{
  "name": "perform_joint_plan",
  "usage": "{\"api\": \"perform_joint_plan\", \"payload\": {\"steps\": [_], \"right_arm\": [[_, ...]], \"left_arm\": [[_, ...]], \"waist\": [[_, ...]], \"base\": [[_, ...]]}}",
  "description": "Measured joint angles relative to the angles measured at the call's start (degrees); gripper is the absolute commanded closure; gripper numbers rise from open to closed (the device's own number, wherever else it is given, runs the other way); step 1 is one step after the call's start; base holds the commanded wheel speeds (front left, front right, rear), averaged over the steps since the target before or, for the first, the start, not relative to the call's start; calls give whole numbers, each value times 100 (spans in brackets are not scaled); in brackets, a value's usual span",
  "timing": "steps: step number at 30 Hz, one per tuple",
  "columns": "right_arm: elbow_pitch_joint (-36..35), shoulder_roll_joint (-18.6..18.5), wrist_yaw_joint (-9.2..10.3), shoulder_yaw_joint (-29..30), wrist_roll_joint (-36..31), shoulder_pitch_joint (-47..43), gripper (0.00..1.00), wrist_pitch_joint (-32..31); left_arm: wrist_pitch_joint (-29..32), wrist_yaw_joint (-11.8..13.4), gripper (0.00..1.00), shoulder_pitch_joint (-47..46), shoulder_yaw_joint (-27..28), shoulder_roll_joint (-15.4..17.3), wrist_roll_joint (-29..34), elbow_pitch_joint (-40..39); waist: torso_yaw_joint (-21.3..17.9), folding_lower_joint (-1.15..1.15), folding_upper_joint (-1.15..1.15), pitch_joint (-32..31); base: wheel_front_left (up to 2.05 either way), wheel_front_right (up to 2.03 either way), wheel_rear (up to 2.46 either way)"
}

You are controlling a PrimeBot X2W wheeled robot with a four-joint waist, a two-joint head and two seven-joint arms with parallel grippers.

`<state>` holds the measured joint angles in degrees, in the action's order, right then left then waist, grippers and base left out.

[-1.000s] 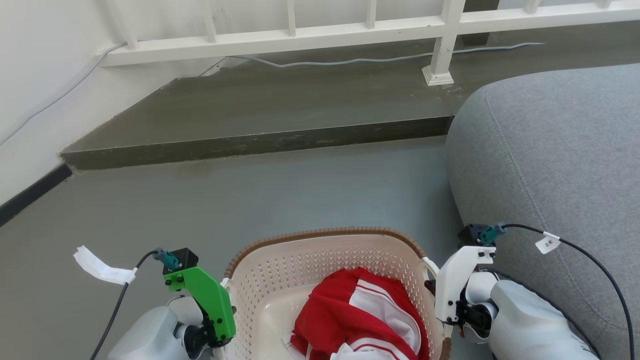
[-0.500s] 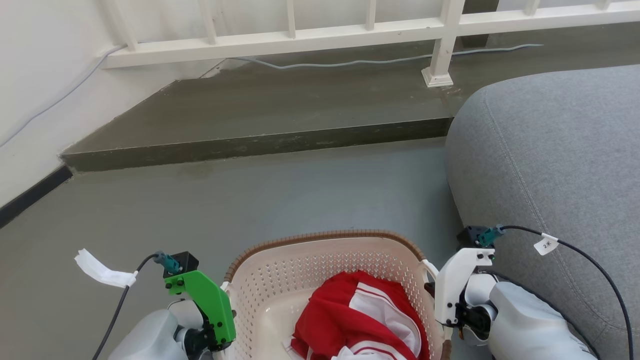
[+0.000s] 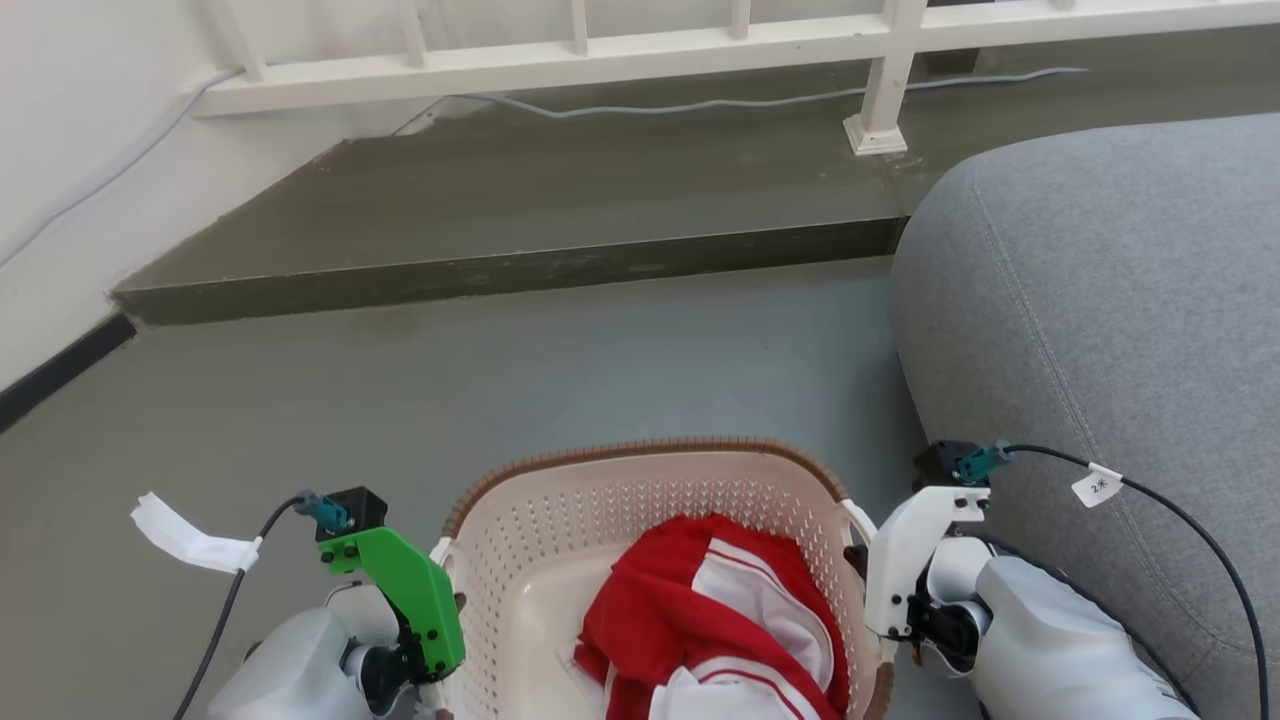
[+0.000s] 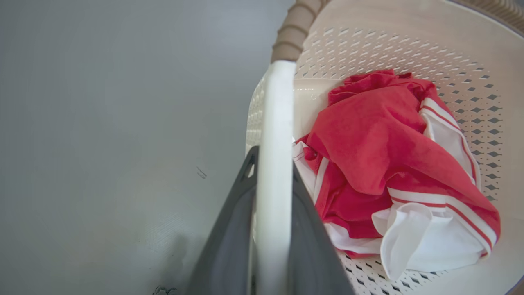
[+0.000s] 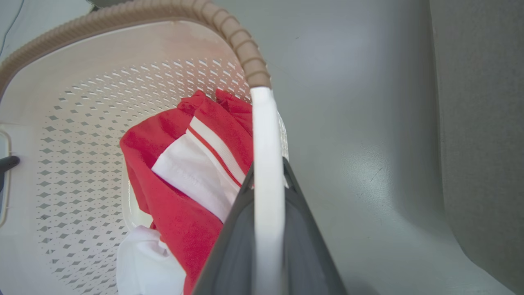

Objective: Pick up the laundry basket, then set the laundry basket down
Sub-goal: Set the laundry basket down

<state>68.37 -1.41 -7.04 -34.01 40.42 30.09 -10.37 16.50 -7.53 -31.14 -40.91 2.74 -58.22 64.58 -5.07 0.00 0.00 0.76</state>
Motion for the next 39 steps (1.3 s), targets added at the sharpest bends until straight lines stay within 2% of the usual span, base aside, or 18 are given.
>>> {"api": "perform_joint_plan", "payload": {"steps": [8, 19, 39], "right_arm": [[-60, 9, 67, -2, -11, 285, 100, 314], [-166, -16, 189, -4, -167, 756, 100, 824], [-166, -204, 268, -30, -313, 1276, 100, 1505]], "left_arm": [[-528, -1, 100, -284, -3, 14, 252, -9], [-1296, 78, 100, -797, -120, 38, 608, -60], [-1851, 100, 100, -1394, -221, -85, 814, -19]], "waist": [[3, 0, 0, 291], [10, 0, 0, 1023], [148, 1, 0, 2621]], "base": [[0, 0, 0], [0, 0, 0], [0, 0, 0]]}}
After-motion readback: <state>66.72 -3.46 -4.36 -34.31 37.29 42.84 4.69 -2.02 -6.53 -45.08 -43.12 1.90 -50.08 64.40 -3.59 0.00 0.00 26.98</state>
